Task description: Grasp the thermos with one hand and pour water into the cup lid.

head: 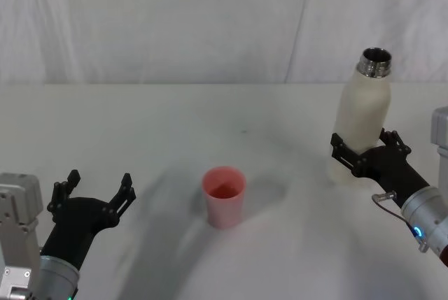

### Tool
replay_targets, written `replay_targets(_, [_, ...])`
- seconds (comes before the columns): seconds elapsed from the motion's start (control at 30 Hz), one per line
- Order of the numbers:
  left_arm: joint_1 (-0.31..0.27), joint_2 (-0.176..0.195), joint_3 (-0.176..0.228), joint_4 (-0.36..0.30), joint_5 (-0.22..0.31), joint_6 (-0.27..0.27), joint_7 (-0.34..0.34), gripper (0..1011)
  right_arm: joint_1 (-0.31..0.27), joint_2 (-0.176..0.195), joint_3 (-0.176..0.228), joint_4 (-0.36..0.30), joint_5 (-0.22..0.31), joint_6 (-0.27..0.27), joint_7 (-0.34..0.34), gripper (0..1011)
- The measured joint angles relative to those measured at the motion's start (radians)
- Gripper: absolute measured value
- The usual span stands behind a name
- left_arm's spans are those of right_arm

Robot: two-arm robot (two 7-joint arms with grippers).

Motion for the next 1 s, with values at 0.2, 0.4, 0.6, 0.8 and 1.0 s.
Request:
replay_targets(0.2, [0.000, 0.000, 0.000, 0.000, 0.000, 0.000, 0.000, 1001, 0.001, -0.005, -0.001, 0.015, 0.003, -0.005, -0.010, 951])
replay_targets(0.4, [0.000, 0.000, 0.000, 0.000, 0.000, 0.000, 0.000, 1001, 0.005, -0.010, -0.006, 0.029, 0.002, -0.012, -0.017, 951])
replay_targets(0.6, [0.000, 0.000, 0.000, 0.000, 0.000, 0.000, 0.000, 1001, 0.006, -0.022, -0.008, 0.040, -0.007, -0.021, -0.034, 951])
replay_targets(0.8, [0.000, 0.000, 0.000, 0.000, 0.000, 0.000, 0.000, 1001, 0.008, -0.030, -0.009, 0.048, -0.016, -0.028, -0.042, 951])
replay_targets(1.0, [0.000, 0.000, 0.000, 0.000, 0.000, 0.000, 0.000, 1001, 0.010, -0.034, -0.009, 0.051, -0.024, -0.032, -0.045, 951])
